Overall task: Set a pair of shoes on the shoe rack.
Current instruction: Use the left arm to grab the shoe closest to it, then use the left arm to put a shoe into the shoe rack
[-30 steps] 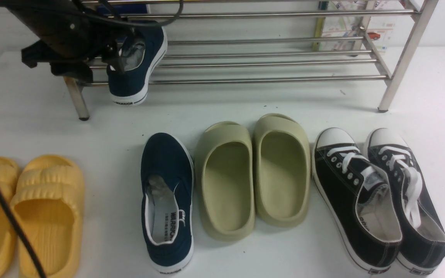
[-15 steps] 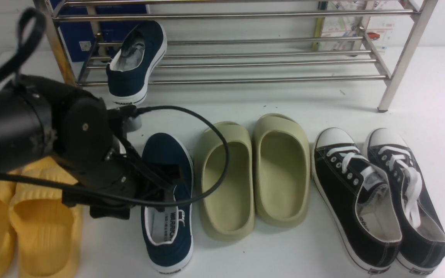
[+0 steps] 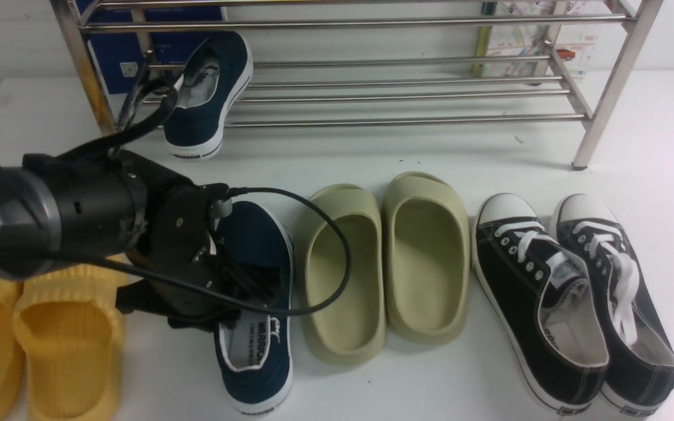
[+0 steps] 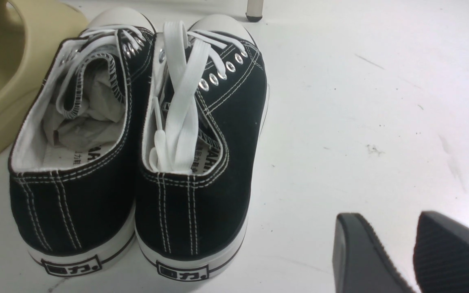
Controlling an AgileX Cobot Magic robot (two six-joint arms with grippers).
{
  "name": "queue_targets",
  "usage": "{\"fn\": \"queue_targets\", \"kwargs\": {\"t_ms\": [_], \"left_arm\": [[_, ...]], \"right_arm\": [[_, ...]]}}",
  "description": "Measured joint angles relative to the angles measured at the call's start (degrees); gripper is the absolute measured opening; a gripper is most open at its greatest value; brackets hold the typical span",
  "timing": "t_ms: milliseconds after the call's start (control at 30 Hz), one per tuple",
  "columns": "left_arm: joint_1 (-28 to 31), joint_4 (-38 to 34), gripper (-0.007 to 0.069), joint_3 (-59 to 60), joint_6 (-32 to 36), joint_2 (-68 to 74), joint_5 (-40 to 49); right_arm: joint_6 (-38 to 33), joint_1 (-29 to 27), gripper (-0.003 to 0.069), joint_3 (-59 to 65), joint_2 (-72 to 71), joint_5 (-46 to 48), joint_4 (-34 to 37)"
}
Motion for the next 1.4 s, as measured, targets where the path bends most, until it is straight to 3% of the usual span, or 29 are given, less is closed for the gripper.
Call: {"fn": "queue_targets", "kwargs": {"t_ms": [67,400,667,867,1400], "left_arm": [[0.0,0.0,0.0006,-2.2,0.2,0.0,1.8],[0.0,1.5,0.0015,-20.5,2.4,1.9,5.2],[0.3,2.8,0.0015,-35.0,0.1,11.1,4.9],[4.3,-0.4,0.0015,-41.6,0.6,17.9,4.3],[11.1,-12.9,0.0015,-50.7,16.9,25.8,0.8]], "right_arm": [[0.0,0.0,0.0244,0.0,0.0,0.0,0.0],[0.0,0.0,0.0244,0.0,0.0,0.0,0.0],[0.0,0.0,0.0244,0.0,0.0,0.0,0.0],[0.0,0.0,0.0244,0.0,0.0,0.0,0.0],[0.0,0.0,0.0244,0.0,0.0,0.0,-0.2]]}}
